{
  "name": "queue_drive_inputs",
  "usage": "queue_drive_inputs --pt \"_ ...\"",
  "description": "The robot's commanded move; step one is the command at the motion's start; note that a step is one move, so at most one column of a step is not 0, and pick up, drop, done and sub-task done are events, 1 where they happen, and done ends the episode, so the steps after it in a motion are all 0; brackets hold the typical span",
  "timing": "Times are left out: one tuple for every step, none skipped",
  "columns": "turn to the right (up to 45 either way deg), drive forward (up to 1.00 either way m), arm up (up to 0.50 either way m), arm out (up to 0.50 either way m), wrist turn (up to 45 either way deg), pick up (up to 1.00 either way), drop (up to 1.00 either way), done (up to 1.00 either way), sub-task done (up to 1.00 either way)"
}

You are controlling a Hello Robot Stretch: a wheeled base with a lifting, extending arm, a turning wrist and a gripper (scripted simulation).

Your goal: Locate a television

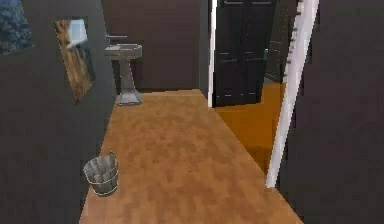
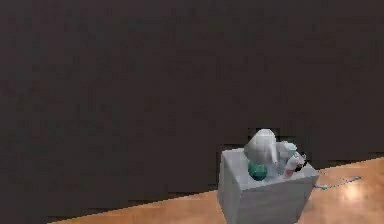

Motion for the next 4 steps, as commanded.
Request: queue_drive_inputs --pt "0.0 1.00 0.00 0.00 0.0 0.00 0.00 0.00 0.00" --pt "0.0 0.55 0.00 0.00 0.0 0.00 0.00 0.00 0.00" --pt "45.0 0.00 0.00 0.00 0.0 0.00 0.00 0.00 0.00" --pt "3.0 0.00 0.00 0.00 0.0 0.00 0.00 0.00 0.00"
